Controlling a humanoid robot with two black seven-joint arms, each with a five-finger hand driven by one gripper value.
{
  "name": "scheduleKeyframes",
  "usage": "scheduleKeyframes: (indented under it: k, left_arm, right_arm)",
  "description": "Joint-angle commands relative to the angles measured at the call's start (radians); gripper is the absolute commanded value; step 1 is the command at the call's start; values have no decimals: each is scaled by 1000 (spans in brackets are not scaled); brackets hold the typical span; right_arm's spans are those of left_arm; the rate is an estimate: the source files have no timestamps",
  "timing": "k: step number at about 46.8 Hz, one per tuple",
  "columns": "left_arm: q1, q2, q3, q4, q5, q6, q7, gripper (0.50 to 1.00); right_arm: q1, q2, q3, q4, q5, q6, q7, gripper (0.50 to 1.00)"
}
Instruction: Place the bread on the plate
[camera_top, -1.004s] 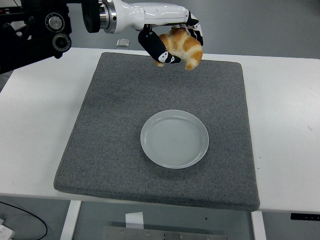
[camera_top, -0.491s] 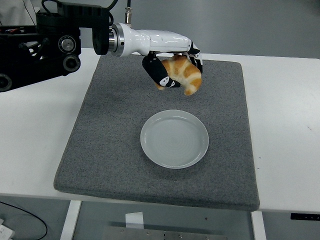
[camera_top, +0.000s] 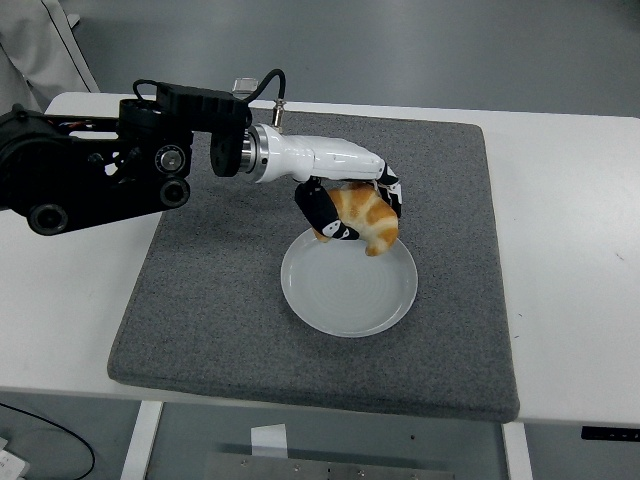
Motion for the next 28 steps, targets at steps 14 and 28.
scheduleKeyframes:
  k: [14, 28]
  left_arm:
    - [105, -49, 11, 38, 50, 48, 0, 500]
    - [157, -76, 11, 73, 101, 79, 0, 500]
  right_arm:
    - [0, 0, 0, 0, 1, 0, 0, 932]
    - [0, 0, 0, 0, 1, 0, 0, 932]
